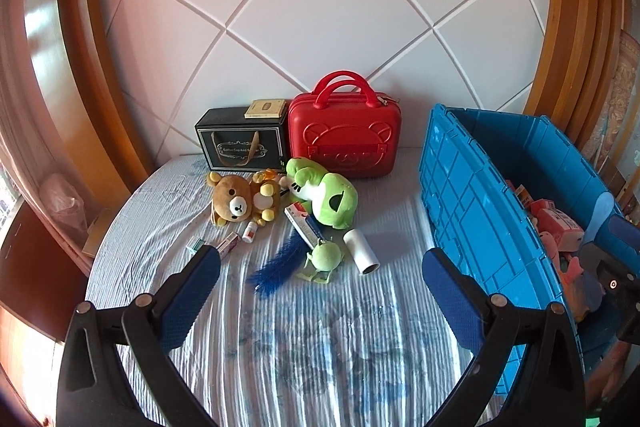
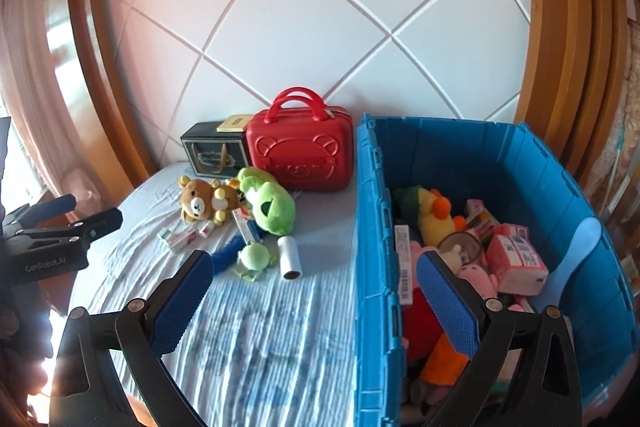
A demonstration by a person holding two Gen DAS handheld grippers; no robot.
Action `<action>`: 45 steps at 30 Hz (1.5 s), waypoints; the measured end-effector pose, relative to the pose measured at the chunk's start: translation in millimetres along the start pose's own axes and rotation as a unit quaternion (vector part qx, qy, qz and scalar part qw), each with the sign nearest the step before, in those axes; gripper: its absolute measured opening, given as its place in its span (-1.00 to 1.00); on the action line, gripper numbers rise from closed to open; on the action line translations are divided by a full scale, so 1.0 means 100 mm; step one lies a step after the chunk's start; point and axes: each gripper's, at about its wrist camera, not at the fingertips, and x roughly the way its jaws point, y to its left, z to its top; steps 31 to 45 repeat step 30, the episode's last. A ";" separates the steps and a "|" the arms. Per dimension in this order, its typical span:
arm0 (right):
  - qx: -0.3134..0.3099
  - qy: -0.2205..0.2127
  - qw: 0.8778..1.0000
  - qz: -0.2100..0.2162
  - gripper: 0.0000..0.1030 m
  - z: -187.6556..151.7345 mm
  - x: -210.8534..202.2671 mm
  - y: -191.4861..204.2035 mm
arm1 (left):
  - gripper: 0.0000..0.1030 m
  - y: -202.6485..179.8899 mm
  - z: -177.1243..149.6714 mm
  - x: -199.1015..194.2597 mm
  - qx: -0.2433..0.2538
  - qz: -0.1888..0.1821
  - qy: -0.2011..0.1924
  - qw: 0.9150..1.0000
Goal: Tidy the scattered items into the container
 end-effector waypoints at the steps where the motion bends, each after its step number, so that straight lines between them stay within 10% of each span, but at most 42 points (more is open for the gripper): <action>1: -0.002 0.000 1.000 0.001 1.00 0.00 0.00 0.06 | 0.98 0.04 -0.02 0.00 0.001 0.001 0.003 1.000; 45: -0.004 0.005 1.000 0.002 1.00 -0.07 0.05 0.53 | 0.98 0.46 -0.14 -0.04 -0.011 0.005 0.014 1.000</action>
